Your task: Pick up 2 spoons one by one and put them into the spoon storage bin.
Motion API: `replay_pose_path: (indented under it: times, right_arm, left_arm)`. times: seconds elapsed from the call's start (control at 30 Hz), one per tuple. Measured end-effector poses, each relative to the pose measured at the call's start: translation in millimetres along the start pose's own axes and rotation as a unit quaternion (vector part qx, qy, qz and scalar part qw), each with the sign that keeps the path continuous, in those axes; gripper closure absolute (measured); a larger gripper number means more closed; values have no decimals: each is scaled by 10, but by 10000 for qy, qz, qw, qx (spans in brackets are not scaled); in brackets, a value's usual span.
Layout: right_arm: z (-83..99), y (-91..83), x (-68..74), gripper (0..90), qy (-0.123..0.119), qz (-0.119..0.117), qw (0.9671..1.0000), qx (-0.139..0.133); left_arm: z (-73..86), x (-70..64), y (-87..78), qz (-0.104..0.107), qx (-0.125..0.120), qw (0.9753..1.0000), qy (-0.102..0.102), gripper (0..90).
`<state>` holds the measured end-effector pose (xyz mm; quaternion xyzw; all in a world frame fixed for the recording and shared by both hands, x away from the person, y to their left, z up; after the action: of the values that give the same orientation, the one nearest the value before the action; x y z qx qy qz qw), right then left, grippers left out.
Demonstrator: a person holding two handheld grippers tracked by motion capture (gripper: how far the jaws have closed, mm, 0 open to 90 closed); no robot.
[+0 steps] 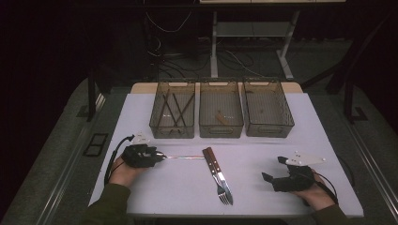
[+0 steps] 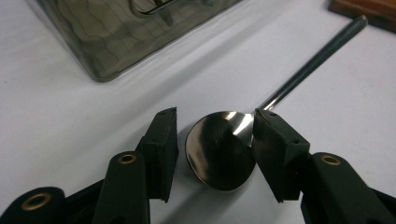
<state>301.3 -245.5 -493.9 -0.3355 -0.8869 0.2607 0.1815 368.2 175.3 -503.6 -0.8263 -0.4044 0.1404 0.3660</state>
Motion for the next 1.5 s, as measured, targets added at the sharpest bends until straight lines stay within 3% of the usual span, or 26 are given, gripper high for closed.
replay_pose_path:
  times: [0.2, 0.4, 0.6, 0.73, 1.07, 1.27, 1.5]
  right_arm:
    - [-4, -5, -1, 117, -27, 8, 10000, -14]
    - [-8, -8, -4, 117, -30, 17, 10000, -22]
    - [-14, -9, 0, 116, -25, 8, 10000, -35]
    - [-16, -10, 4, 117, -46, -6, 10000, -42]
    - [-20, -15, 19, 117, -45, -23, 10000, -33]
    - [-28, -14, 26, 117, -75, -41, 9999, -55]
    - [-35, -21, 35, 117, -53, -42, 10000, -68]
  left_arm:
    - [25, -46, -33, 123, 7, 9997, 219, 595]
    - [66, -54, -76, 271, -43, 9992, 285, 676]
    - [93, -100, -105, 236, -16, 9982, 550, 769]
    - [95, -127, -108, 260, -1, 9977, 619, 830]
    - [95, -130, -113, 252, 7, 9981, 564, 842]
    - [110, -124, -128, 453, -52, 9986, 275, 843]
    - [65, -149, -162, 432, -169, 9989, 122, 843]
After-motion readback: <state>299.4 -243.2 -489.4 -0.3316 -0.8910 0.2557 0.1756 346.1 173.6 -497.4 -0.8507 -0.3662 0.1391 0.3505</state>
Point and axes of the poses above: each handheld gripper's, and its own axes: y roughly forward along the jaws, z roughly out of its underside, x roughly to its left, the point moved 8 cm from there along y, roughly forward along the jaws, and after that the axes turned 8 degrees about -z, right-handed, at the moved point
